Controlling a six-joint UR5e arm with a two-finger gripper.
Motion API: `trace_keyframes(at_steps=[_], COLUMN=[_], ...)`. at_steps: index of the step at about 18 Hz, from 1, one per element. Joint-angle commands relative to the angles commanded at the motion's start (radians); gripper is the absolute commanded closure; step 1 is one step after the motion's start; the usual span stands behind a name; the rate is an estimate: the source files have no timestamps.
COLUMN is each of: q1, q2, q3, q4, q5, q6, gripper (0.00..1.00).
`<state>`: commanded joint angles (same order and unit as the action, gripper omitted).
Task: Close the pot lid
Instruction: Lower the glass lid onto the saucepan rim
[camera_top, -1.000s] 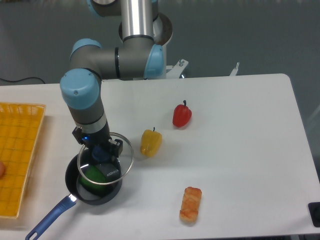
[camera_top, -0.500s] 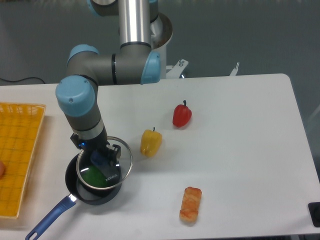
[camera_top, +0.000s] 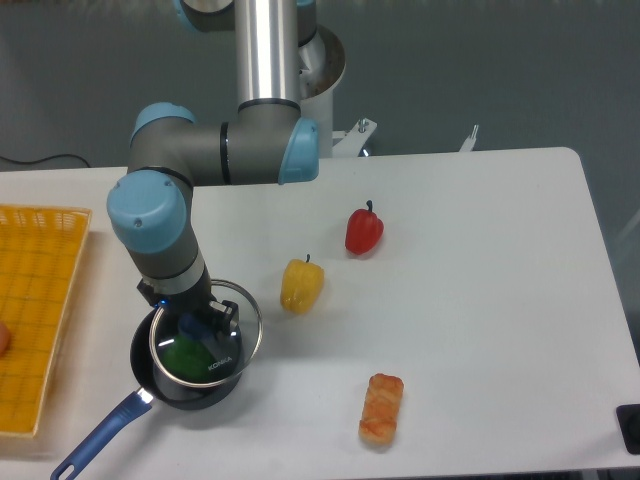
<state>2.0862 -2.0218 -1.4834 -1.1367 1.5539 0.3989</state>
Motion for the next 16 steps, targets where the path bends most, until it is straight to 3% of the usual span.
trace_keyframes(at_steps=[16], q1=[-0.023], q2=[-0.035], q3=[0.029], q4=[0.008], q5=[-0.020], q6=[-0.041], gripper=[0.51])
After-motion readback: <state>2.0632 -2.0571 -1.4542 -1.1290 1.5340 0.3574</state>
